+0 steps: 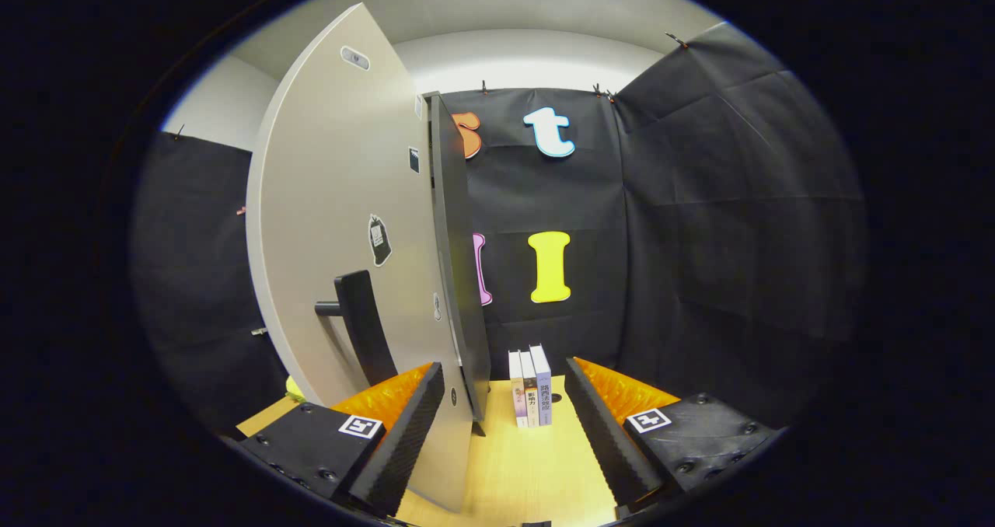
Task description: Open the shoe cabinet door, grab the shoes and put them into the shoe cabinet, then close the shoe cabinet door.
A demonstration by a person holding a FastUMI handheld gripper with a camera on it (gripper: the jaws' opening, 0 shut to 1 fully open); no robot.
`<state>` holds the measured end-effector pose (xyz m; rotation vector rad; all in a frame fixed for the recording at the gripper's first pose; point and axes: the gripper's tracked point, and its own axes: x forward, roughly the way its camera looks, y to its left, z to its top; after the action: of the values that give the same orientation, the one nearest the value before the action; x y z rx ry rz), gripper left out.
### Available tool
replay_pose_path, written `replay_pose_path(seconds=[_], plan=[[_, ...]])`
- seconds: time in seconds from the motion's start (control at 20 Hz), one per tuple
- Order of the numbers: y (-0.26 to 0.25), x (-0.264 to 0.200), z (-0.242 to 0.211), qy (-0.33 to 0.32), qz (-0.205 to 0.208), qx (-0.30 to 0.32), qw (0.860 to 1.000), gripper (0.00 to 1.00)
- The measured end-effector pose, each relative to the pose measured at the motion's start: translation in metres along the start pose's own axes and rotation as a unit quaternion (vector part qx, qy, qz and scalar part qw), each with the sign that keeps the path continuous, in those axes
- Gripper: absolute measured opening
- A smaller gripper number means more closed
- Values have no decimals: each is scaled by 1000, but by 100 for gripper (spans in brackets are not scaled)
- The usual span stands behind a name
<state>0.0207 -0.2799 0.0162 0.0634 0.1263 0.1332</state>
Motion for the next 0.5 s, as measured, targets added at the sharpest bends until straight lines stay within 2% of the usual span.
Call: replay_pose_path(seconds=[0.25,0.5], plan=[[6,7,-2,-11,-28,-21,999,97],[43,2,-9,5,-21,-12,1000,97]])
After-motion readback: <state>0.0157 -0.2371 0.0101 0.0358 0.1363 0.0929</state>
